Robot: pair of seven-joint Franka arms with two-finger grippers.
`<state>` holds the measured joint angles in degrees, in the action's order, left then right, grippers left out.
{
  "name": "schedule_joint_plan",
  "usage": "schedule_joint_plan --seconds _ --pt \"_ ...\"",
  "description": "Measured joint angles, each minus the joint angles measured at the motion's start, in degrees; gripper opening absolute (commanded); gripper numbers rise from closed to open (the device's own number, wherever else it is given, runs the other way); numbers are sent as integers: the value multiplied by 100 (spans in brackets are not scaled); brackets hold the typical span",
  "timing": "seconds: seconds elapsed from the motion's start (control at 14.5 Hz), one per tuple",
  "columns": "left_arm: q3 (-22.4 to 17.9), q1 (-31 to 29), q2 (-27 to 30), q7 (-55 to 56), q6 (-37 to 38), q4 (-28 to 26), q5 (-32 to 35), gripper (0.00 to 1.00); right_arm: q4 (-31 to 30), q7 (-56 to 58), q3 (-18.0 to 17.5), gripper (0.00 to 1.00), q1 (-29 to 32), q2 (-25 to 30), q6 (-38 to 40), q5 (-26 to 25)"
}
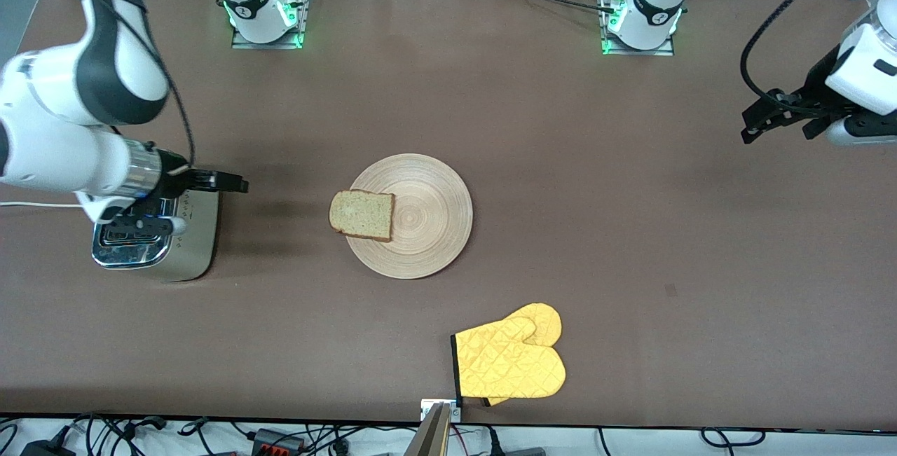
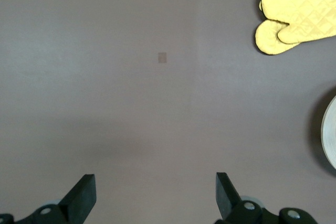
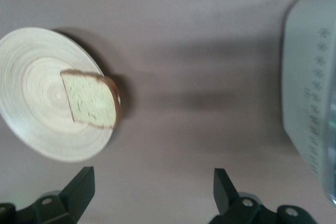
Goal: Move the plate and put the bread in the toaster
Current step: 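Return the left gripper up while the right gripper reaches the bread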
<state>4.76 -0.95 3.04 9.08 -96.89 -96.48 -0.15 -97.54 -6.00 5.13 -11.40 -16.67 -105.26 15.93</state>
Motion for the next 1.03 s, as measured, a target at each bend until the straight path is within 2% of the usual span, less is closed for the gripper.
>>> schedule_joint_plan --seconds 0.21,0.34,0.55,0.76,0.89,1.03 --pt "-7 8 21 0 87 -25 0 100 -1258 -1 -3 100 -136 497 -1244 54" --pt "-8 9 21 0 113 -16 0 100 -1897 10 -6 100 -196 772 -1738 443" --pt "-6 12 21 -176 133 -5 0 100 -2432 196 -12 100 -341 895 -2513 1347" --pt "-24 7 18 -354 147 2 0 100 -2855 666 -16 100 -589 874 -3315 1824" --pt "-37 2 12 -389 156 2 0 100 -2981 1251 -16 100 -652 788 -3482 2298" --pt "-29 6 10 -392 165 2 0 100 -3003 2057 -12 100 -655 625 -3526 3085"
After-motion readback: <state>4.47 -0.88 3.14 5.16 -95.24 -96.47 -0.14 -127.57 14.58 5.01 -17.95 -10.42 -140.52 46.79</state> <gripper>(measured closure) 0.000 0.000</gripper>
